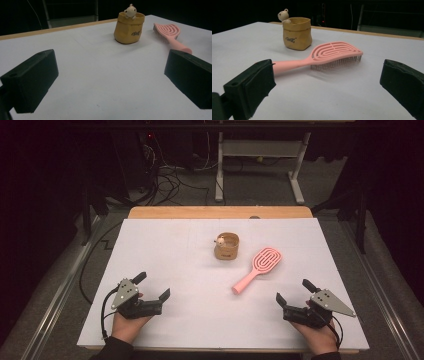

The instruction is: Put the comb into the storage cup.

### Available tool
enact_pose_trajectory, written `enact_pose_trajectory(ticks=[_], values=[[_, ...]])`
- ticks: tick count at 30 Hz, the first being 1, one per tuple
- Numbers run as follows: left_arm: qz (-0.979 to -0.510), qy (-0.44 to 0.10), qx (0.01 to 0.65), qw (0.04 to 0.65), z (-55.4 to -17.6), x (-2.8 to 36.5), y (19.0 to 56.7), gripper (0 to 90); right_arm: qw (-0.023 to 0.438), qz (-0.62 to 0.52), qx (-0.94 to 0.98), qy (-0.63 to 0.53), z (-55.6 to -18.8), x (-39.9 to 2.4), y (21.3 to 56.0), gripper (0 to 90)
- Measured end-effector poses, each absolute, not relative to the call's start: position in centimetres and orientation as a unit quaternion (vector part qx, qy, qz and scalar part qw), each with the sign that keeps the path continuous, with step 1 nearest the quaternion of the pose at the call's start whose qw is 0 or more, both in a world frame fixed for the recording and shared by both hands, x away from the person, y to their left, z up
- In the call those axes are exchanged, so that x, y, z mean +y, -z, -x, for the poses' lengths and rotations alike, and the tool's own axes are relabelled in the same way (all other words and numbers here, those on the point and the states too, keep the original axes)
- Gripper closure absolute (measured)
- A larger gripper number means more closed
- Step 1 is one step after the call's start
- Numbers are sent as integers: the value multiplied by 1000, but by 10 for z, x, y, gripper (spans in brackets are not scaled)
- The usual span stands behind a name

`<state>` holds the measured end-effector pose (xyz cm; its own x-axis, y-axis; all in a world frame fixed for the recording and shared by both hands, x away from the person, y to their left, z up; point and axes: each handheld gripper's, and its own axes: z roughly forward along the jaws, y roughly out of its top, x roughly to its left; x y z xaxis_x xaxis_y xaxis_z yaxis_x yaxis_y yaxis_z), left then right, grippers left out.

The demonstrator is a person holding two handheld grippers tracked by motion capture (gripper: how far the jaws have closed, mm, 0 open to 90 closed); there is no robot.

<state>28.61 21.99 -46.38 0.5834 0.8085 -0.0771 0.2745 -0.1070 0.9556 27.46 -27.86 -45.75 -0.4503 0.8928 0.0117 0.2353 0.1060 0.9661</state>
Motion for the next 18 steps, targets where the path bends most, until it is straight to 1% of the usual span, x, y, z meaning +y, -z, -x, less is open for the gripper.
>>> enact_pose_trajectory(ticks=[18], values=[[-708,-231,390,542,-287,221,466,0,317,-423,672,-519,-275,-278,456,10]])
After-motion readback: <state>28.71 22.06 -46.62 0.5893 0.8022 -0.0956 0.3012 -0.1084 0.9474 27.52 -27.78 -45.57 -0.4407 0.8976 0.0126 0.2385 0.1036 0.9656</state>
